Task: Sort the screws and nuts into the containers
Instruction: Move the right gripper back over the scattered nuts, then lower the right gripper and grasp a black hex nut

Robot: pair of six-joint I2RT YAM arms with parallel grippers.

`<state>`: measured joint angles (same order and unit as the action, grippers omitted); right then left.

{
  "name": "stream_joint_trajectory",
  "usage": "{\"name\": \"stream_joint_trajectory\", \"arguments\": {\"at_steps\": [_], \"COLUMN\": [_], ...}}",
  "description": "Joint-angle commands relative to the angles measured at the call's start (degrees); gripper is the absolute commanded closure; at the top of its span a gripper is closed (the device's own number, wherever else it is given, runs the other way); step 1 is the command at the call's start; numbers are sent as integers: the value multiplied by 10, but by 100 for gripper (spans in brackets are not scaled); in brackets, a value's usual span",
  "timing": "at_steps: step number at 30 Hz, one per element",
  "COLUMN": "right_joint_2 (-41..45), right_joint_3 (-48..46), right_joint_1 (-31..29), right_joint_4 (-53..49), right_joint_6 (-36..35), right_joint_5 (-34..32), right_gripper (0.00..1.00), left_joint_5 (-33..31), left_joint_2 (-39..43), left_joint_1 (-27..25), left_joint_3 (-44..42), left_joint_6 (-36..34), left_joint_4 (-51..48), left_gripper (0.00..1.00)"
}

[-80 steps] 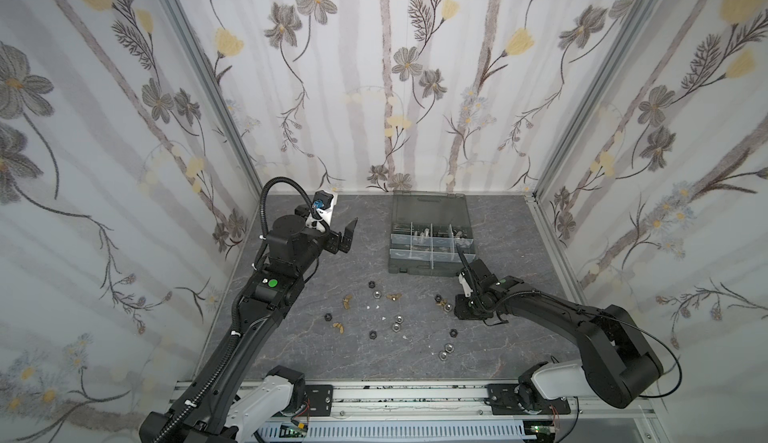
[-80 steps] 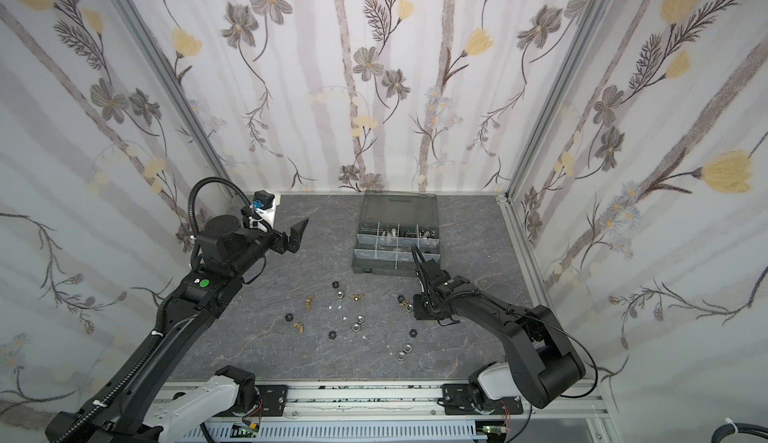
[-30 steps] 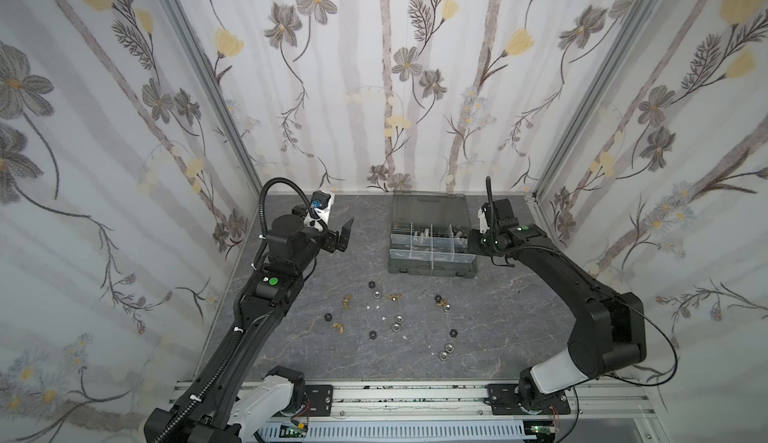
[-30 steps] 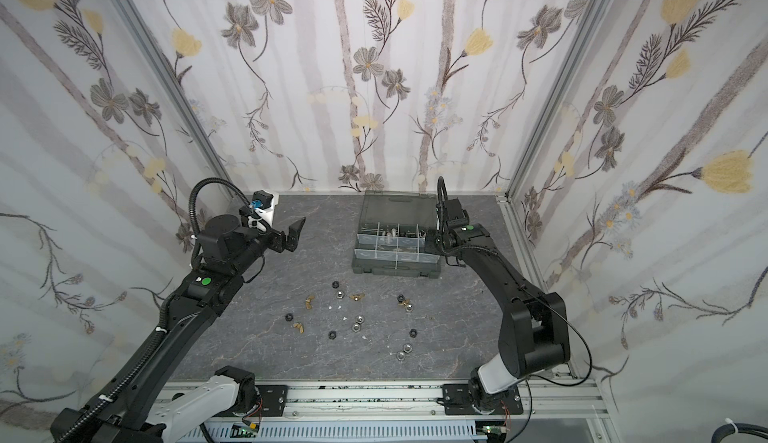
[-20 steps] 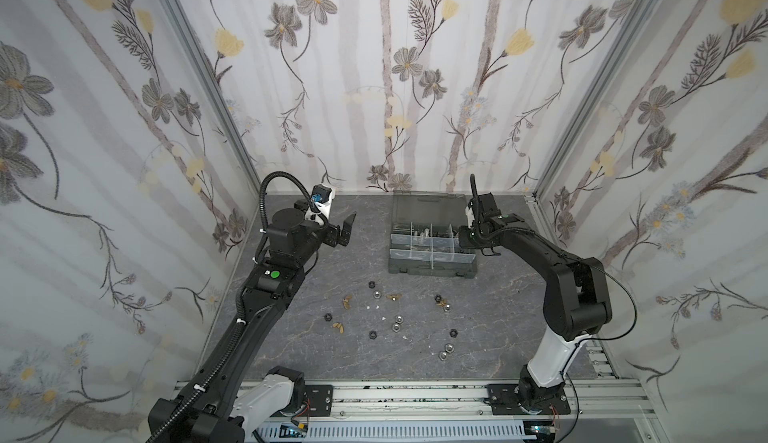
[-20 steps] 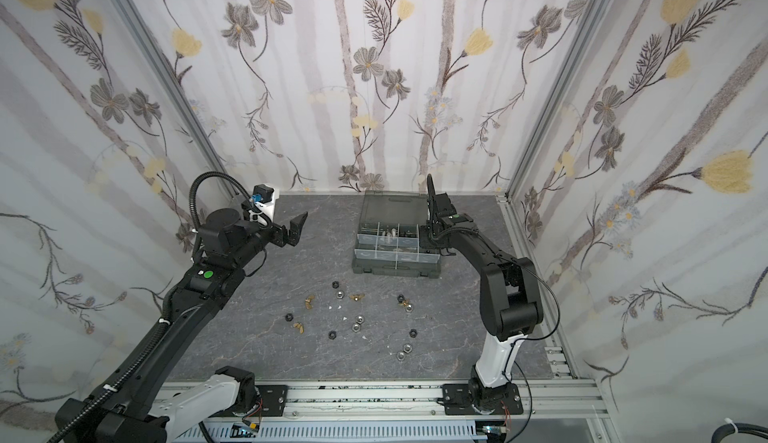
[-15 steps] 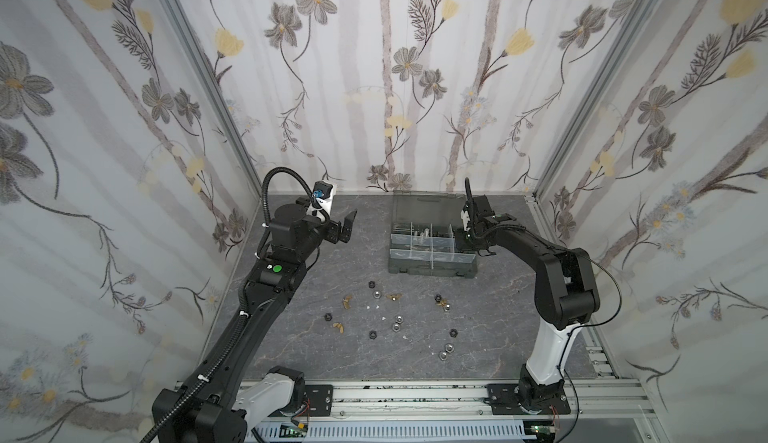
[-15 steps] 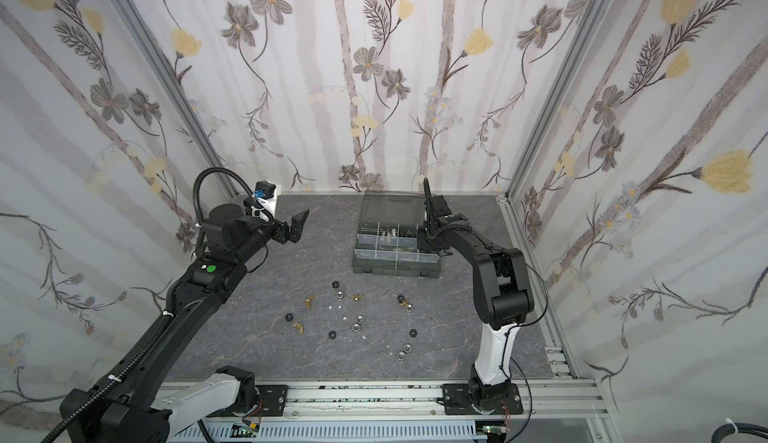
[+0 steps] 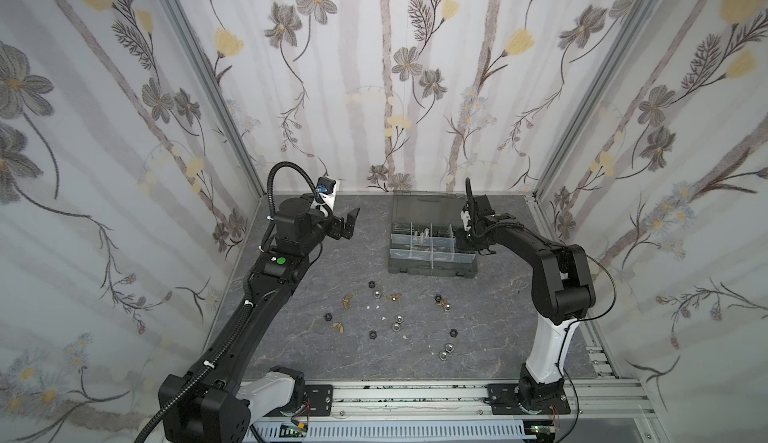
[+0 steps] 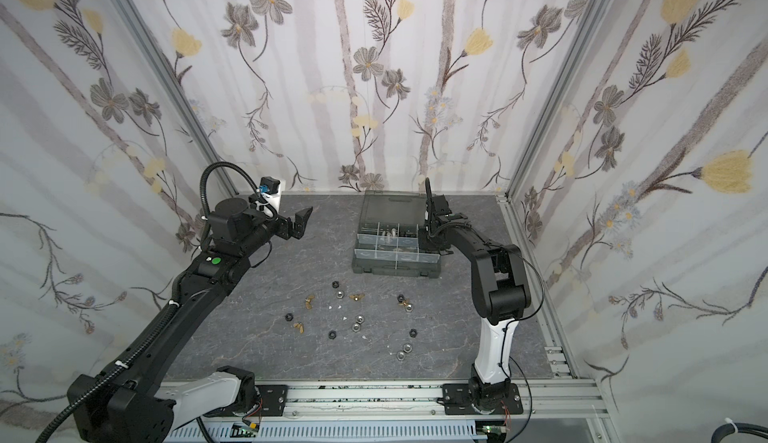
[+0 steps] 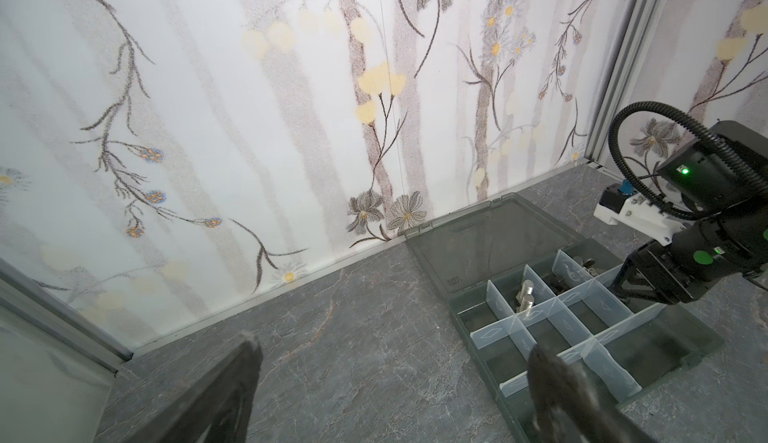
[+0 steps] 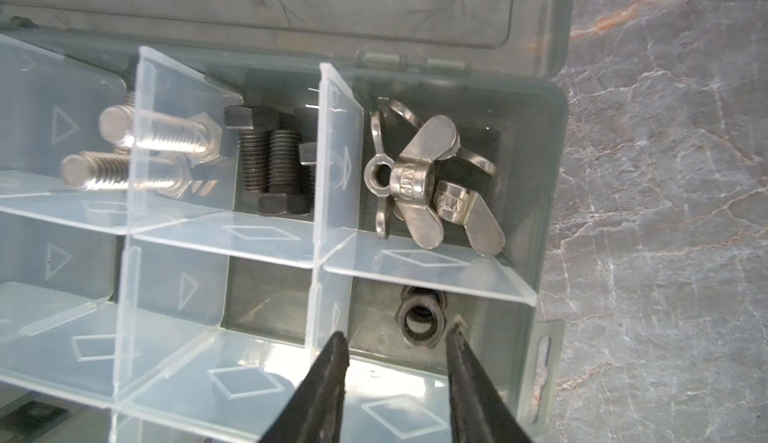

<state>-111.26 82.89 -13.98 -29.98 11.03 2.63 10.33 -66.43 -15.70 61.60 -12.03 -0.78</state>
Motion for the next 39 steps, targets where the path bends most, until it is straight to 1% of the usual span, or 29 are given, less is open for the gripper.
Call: {"name": "stream_joint_trajectory", "arguments": {"at_steps": [1, 4, 7, 9, 11, 15, 18, 21, 25, 30, 39], "right_joint_2": [27, 70, 135, 188, 247, 350, 417, 461, 482, 482, 422], "right_joint_3": [2, -22, -77, -130, -187, -300, -373, -429, -462, -487, -495], "right_joint_1": [0, -3, -15, -38, -73, -147, -185, -213, -243, -286, -326], "right_joint_4": [-13, -22, -32, -47, -55, -55, -44, -45, -48, -6, 22], "right_joint_6": [-9, -2, 18, 49, 89, 209, 291, 345, 375, 385, 400], "right_joint_5": [-3, -10, -25, -35, -46, -41, -30, -31, -36, -11, -17], "right_gripper": [60, 60, 57, 54, 49, 48, 48, 48, 50, 49, 49], "left_joint_5": [7, 5, 15, 24, 24, 29, 33, 32, 30, 28, 17], "left_joint_2": [12, 29, 47, 59, 78, 110, 132, 148, 164, 173, 179], "left_joint_1": [0, 0, 0, 0, -2, -3, -4, -6, -9, -12, -15], "left_joint_3": [-2, -9, -11, -10, -21, -39, -54, -64, -75, -84, -86], "left_joint_6": [-6, -6, -1, 3, 2, 10, 17, 17, 14, 12, 1], "left_joint_4": [15, 14, 5, -9, -4, -7, -7, -7, -7, -6, -13], "left_gripper": [0, 0, 0, 0, 0, 0, 0, 0, 0, 0, 0]}}
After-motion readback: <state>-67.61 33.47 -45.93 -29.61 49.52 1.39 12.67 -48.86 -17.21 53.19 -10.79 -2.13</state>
